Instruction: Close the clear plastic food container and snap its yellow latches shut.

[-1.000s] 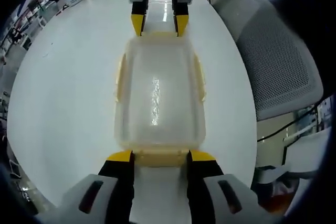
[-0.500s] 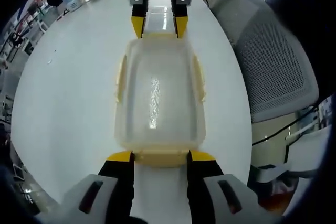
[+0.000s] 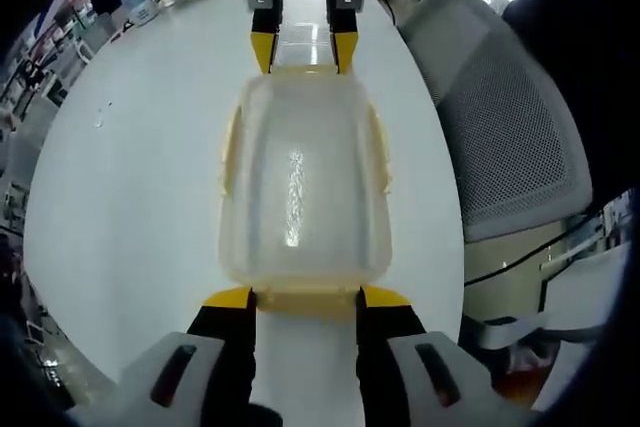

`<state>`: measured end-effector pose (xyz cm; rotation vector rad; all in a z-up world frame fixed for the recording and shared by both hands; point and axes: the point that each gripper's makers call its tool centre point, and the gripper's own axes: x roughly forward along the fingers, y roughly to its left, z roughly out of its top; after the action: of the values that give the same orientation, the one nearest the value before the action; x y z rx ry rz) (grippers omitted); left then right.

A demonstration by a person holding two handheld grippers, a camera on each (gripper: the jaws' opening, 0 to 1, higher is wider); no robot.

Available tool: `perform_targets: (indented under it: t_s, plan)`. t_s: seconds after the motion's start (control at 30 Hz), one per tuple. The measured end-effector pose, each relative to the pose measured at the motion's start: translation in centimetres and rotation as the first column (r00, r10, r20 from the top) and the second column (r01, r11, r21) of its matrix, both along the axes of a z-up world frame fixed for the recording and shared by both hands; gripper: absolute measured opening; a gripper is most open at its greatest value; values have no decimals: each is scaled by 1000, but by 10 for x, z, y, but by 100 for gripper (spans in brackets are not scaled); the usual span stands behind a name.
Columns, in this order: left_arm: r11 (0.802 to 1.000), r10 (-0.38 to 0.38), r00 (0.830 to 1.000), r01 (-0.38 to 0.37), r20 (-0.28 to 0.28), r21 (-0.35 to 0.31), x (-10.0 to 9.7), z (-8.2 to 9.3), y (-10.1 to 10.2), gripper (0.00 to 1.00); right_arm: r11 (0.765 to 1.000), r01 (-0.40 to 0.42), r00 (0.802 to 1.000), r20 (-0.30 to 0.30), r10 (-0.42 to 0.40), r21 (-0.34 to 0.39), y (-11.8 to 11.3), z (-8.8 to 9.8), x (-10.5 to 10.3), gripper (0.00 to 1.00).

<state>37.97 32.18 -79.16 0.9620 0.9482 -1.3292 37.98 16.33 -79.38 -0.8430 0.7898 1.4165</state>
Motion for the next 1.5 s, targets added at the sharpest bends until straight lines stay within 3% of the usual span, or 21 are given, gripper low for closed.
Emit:
perform_targets:
  t_s: [0.4,1.1,1.5]
  plan:
    - [1000,-16,1000,16,13,8,9,14,-2,38,1000,18,1000,-4,-18,4,-1,16,5,38]
    - [1000,-24,1000,23,18,12,6,18,-6,38,1000,17,1000,0,-17,-11,-6,17,1,38]
    - [999,-31,999,31,22,-9,4,19,-25,38,999,30,1000,-6,-30,-21,-25,15,-3,38]
